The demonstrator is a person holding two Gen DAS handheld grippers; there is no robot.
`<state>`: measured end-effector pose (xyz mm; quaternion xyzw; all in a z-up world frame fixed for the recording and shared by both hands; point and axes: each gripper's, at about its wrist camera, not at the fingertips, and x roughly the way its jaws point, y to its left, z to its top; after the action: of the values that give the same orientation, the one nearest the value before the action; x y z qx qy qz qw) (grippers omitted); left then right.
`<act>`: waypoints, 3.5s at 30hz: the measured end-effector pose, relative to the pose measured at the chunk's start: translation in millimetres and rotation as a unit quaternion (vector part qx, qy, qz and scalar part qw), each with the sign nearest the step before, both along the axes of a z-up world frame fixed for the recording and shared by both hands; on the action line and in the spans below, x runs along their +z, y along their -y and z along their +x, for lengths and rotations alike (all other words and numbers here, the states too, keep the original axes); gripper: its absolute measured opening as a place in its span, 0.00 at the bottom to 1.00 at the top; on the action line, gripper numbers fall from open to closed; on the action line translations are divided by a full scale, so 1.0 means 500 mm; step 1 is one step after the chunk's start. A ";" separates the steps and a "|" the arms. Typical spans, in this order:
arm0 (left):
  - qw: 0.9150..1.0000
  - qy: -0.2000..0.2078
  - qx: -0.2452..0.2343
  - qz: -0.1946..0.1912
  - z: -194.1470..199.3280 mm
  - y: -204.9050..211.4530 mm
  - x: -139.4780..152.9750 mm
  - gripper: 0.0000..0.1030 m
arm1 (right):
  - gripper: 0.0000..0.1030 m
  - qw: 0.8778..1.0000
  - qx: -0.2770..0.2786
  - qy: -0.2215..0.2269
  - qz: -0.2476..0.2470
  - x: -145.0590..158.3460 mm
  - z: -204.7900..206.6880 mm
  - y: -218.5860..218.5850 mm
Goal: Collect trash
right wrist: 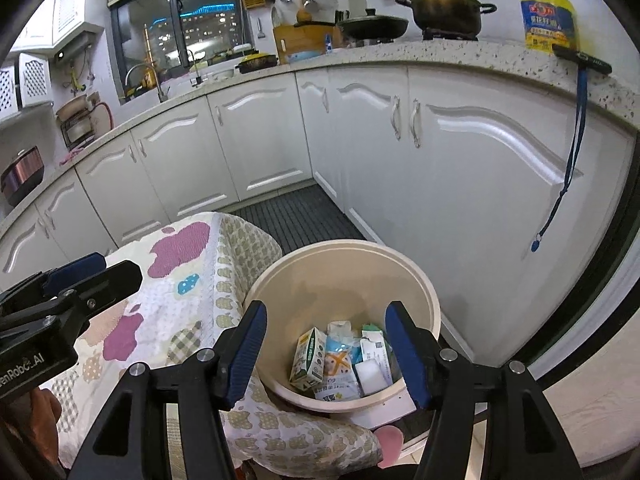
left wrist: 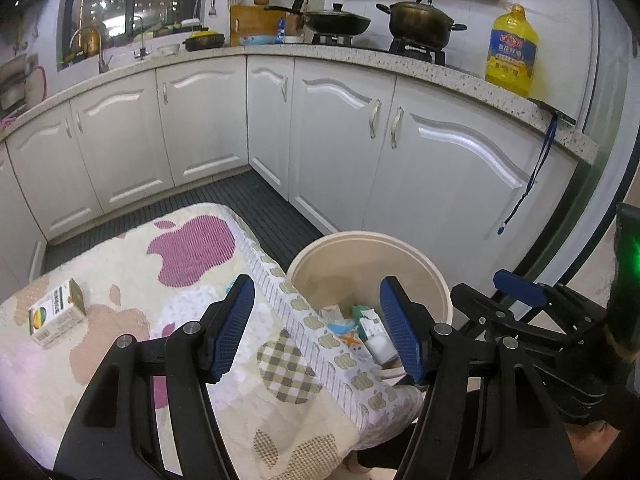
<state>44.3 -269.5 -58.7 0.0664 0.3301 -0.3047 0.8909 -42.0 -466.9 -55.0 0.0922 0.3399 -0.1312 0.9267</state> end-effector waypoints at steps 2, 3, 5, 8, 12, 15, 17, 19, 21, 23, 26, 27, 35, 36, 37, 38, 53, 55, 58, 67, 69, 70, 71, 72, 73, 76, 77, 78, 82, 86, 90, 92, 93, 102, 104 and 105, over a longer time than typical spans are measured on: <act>1.000 0.013 0.004 0.000 -0.005 -0.006 0.006 0.62 | 0.58 1.000 -0.001 0.007 -0.004 0.006 -0.003 -0.006; 1.000 0.018 0.006 0.000 -0.007 -0.009 0.008 0.62 | 0.59 1.000 -0.001 0.010 -0.007 0.009 -0.005 -0.011; 1.000 0.025 0.013 0.000 -0.009 -0.014 0.011 0.62 | 0.64 1.000 0.000 0.013 -0.010 0.011 -0.006 -0.017; 0.999 0.028 0.019 -0.003 -0.008 -0.020 0.012 0.62 | 0.65 1.000 -0.001 0.018 -0.012 0.014 -0.008 -0.025; 0.999 0.032 0.027 -0.007 -0.008 -0.028 0.015 0.62 | 0.65 1.000 -0.002 0.021 -0.013 0.018 -0.011 -0.035; 0.999 0.041 0.033 -0.010 -0.010 -0.031 0.021 0.62 | 0.65 1.000 -0.003 0.025 -0.017 0.025 -0.008 -0.037; 0.998 0.050 0.036 -0.011 -0.012 -0.035 0.027 0.62 | 0.65 0.999 -0.006 0.033 -0.019 0.034 -0.009 -0.039; 0.998 0.057 0.037 -0.013 -0.014 -0.035 0.033 0.62 | 0.65 0.999 -0.010 0.043 -0.023 0.042 -0.010 -0.040; 0.997 0.062 0.038 -0.015 -0.015 -0.037 0.038 0.62 | 0.67 0.998 -0.014 0.051 -0.025 0.050 -0.009 -0.041; 0.997 0.070 0.041 -0.017 -0.017 -0.040 0.043 0.62 | 0.68 0.998 -0.016 0.057 -0.030 0.055 -0.007 -0.042; 0.996 0.079 0.043 -0.019 -0.018 -0.042 0.051 0.62 | 0.68 0.997 -0.018 0.069 -0.039 0.064 -0.006 -0.045; 0.996 0.081 0.043 -0.020 -0.018 -0.044 0.052 0.62 | 0.69 0.996 -0.018 0.073 -0.041 0.066 -0.006 -0.047; 0.995 0.089 0.046 -0.023 -0.017 -0.046 0.061 0.62 | 0.72 0.994 -0.007 0.091 -0.055 0.082 -0.001 -0.058; 0.995 0.089 0.048 -0.024 -0.017 -0.047 0.063 0.62 | 0.72 0.994 -0.007 0.092 -0.055 0.083 0.000 -0.058; 0.994 0.090 0.049 -0.026 -0.017 -0.049 0.064 0.62 | 0.72 0.994 -0.008 0.095 -0.053 0.085 0.000 -0.056; 0.994 0.090 0.049 -0.028 -0.017 -0.051 0.066 0.62 | 0.72 0.994 -0.008 0.096 -0.051 0.087 0.001 -0.055; 0.994 0.087 0.052 -0.035 -0.009 -0.053 0.069 0.62 | 0.78 0.992 -0.013 0.112 -0.055 0.098 -0.004 -0.057; 0.994 0.085 0.053 -0.036 -0.008 -0.053 0.068 0.62 | 0.78 0.992 -0.014 0.113 -0.057 0.101 -0.005 -0.058; 0.994 0.085 0.054 -0.037 -0.008 -0.053 0.068 0.62 | 0.78 0.991 -0.016 0.117 -0.059 0.103 -0.006 -0.058; 0.994 0.092 0.049 -0.035 -0.014 -0.050 0.065 0.62 | 0.78 0.991 -0.017 0.119 -0.059 0.104 -0.006 -0.059; 0.994 0.091 0.048 -0.036 -0.015 -0.049 0.065 0.62 | 0.78 0.991 -0.017 0.119 -0.059 0.104 -0.006 -0.059; 0.994 0.090 0.048 -0.037 -0.014 -0.049 0.065 0.62 | 0.78 0.991 -0.017 0.119 -0.058 0.104 -0.006 -0.060; 0.994 0.089 0.048 -0.038 -0.013 -0.050 0.064 0.62 | 0.78 0.991 -0.017 0.118 -0.057 0.104 -0.006 -0.060; 0.994 0.087 0.048 -0.039 -0.012 -0.051 0.064 0.62 | 0.78 0.991 -0.017 0.118 -0.057 0.104 -0.006 -0.060; 0.994 0.086 0.049 -0.040 -0.011 -0.052 0.064 0.62 | 0.78 0.991 -0.018 0.118 -0.057 0.104 -0.006 -0.060; 0.994 0.083 0.050 -0.043 -0.009 -0.056 0.064 0.62 | 0.78 0.991 -0.017 0.118 -0.056 0.104 -0.006 -0.059; 0.994 0.083 0.051 -0.043 -0.008 -0.057 0.064 0.62 | 0.78 0.991 -0.017 0.117 -0.056 0.104 -0.005 -0.058; 0.994 0.084 0.052 -0.043 -0.009 -0.058 0.064 0.62 | 0.78 0.992 -0.017 0.116 -0.056 0.104 -0.005 -0.056; 0.994 0.084 0.052 -0.043 -0.008 -0.058 0.064 0.62 | 0.78 0.991 -0.017 0.117 -0.058 0.105 -0.006 -0.058; 0.994 0.083 0.051 -0.044 -0.008 -0.058 0.065 0.62 | 0.78 0.991 -0.017 0.116 -0.057 0.105 -0.006 -0.058; 0.994 0.081 0.051 -0.044 -0.008 -0.059 0.066 0.62 | 0.78 0.991 -0.018 0.116 -0.056 0.105 -0.006 -0.057; 0.994 0.081 0.052 -0.043 -0.007 -0.059 0.067 0.62 | 0.78 0.992 -0.018 0.116 -0.055 0.106 -0.006 -0.057; 0.994 0.081 0.052 -0.043 -0.007 -0.059 0.068 0.62 | 0.78 0.992 -0.018 0.115 -0.054 0.106 -0.006 -0.057; 0.995 0.079 0.052 -0.043 -0.006 -0.061 0.067 0.62 | 0.78 0.992 -0.015 0.111 -0.056 0.102 -0.002 -0.057; 0.994 0.080 0.053 -0.043 -0.006 -0.062 0.067 0.62 | 0.78 0.992 -0.014 0.109 -0.056 0.101 -0.001 -0.056; 0.995 0.079 0.052 -0.044 -0.005 -0.062 0.066 0.62 | 0.78 0.992 -0.015 0.109 -0.056 0.100 -0.001 -0.056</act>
<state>41.9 -238.7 -25.6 0.0338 0.2479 -0.2656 0.9310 -42.6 -439.0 -4.9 0.0592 0.2276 -0.1526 0.9599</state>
